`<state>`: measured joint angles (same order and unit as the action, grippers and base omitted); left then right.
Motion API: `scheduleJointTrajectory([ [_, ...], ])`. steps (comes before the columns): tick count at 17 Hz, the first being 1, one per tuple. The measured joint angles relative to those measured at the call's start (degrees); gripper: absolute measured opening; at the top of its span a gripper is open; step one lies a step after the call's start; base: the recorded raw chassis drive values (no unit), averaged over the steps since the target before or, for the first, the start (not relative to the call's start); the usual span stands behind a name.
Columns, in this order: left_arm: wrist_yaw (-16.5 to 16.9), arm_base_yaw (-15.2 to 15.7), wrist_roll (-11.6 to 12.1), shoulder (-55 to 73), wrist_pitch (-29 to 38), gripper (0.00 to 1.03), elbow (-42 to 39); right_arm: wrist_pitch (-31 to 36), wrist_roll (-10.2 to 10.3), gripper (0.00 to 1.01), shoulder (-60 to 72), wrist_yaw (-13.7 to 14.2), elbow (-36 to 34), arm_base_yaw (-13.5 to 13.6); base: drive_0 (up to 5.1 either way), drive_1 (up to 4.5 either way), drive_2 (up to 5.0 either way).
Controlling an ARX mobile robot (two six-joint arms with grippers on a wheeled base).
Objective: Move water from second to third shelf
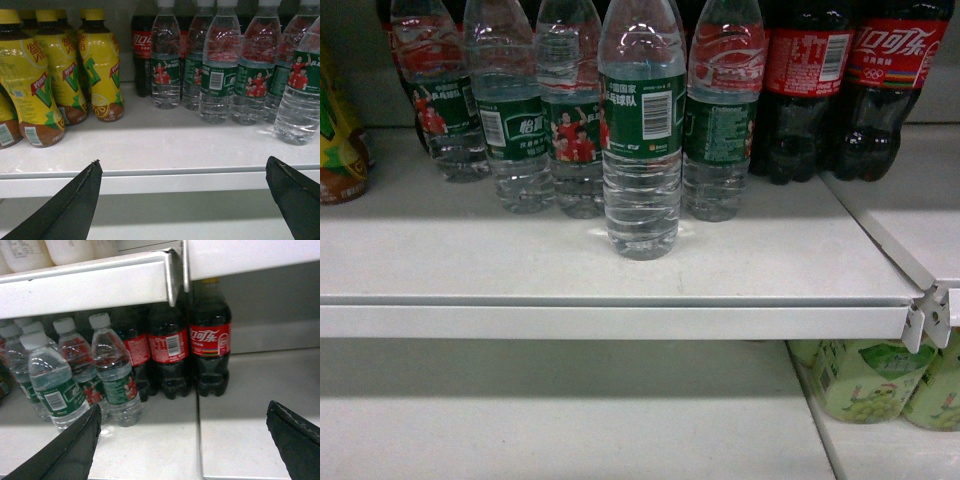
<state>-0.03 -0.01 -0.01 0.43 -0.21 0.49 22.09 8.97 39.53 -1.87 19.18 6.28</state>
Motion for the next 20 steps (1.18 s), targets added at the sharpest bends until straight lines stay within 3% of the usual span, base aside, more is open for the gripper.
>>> scheduleJointTrajectory([
  [3,0.0,0.0,0.0,0.0,0.0,0.98,0.0,7.9,-0.1,0.98,12.9,1.2,2.6,5.2,0.0,0.00,0.0],
  [9,0.0,0.0,0.0,0.0,0.0,0.98,0.0,23.7,-1.5,0.98,37.5,7.8,4.9,15.2,0.0,0.00,0.0],
  [11,0.0,0.0,0.0,0.0,0.0,0.98,0.0,26.2,-1.5,0.98,44.4,9.1,8.3,18.1,0.0,0.00,0.0],
  [14,0.0,0.0,0.0,0.0,0.0,0.98,0.0,26.0,-0.3,0.98,51.8,10.0,14.2,20.4,0.0,0.00,0.0],
  [17,0.0,0.0,0.0,0.0,0.0,0.98,0.0,24.2,1.3,0.98,55.1,10.1,20.2,20.7,0.0,0.00,0.0],
  [20,0.0,0.0,0.0,0.0,0.0,0.98,0.0,23.0,1.5,0.98,58.5,10.4,24.7,21.5,0.0,0.00,0.0],
])
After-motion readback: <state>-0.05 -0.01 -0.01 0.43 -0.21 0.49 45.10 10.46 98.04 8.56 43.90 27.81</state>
